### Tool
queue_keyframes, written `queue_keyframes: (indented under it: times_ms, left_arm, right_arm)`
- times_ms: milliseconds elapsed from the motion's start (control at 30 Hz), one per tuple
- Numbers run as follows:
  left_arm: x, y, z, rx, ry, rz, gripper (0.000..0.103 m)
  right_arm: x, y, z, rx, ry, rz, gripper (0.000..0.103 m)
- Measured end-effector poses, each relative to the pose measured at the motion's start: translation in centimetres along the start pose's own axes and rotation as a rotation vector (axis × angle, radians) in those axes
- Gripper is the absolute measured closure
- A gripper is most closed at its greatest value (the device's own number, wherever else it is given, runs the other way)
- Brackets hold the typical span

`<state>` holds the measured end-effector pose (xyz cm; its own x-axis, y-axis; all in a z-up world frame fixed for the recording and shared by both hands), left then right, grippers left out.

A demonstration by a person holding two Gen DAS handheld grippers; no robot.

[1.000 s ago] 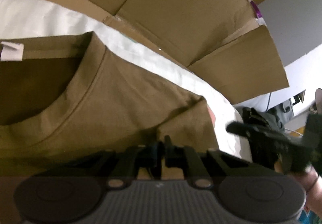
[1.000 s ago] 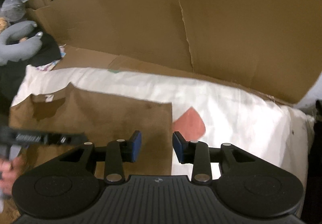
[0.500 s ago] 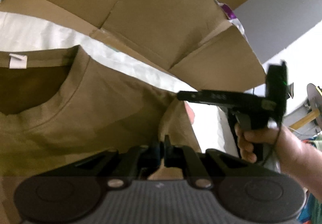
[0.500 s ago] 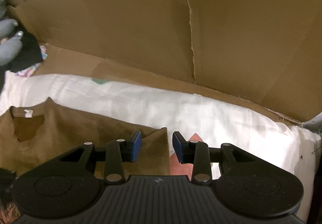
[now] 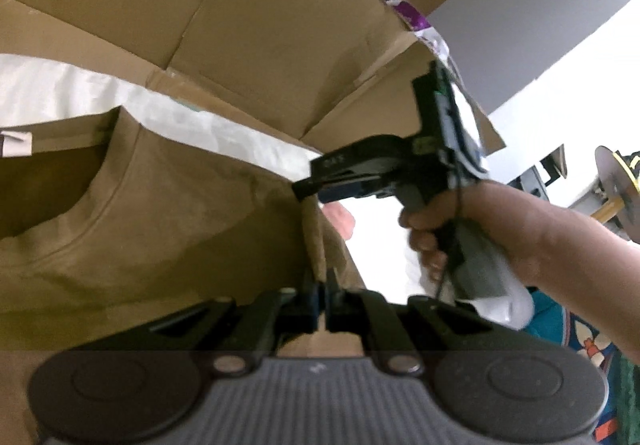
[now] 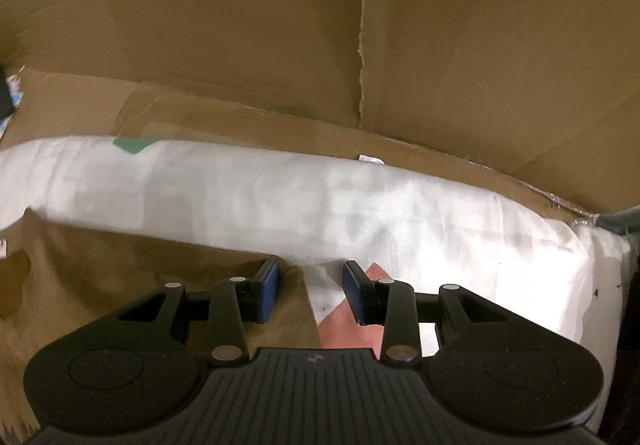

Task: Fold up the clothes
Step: 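Pinch the other side edge with the left gripper and lift it, then fold the held side edge over the T-shirt body with the left gripper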

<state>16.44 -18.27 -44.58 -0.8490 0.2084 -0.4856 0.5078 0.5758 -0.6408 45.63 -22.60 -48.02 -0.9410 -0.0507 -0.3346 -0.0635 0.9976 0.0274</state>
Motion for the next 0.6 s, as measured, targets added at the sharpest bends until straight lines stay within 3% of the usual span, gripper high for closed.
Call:
queue_keyframes:
  times_ms: [133, 333, 467, 600]
  left_arm:
    - [0.0, -0.1, -0.6, 0.014, -0.009, -0.005, 0.101]
    - [0.1, 2.2, 0.3, -0.056, 0.007, -0.052, 0.1]
    - [0.3, 2.9, 0.5, -0.072, 0.004, -0.068, 0.1]
    - [0.4, 3.6, 0.3, -0.084, -0.007, -0.091, 0.1]
  right_arm:
    - [-0.1, -0.1, 0.2, 0.006, 0.01, 0.017, 0.06]
    - [-0.4, -1.5, -1.2, -0.048, -0.009, 0.123, 0.059]
    - [0.0, -1.9, -4.4, -0.121, -0.092, 0.091, 0.059]
    - [1.3, -2.3, -5.4, -0.107, -0.126, -0.017, 0.059]
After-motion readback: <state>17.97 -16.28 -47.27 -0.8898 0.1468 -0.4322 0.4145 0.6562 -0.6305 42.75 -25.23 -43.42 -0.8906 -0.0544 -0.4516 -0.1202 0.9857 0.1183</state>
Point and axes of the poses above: each gripper's, at about its wrist camera, not at the fingertips, and z roughly the way its jaws point, y to its left, x to its underside, the point moved 7 cm from there along z, roughly the way its jaws point, and after that the axes turned 2 degrees about -z, right-handed, at the moved point
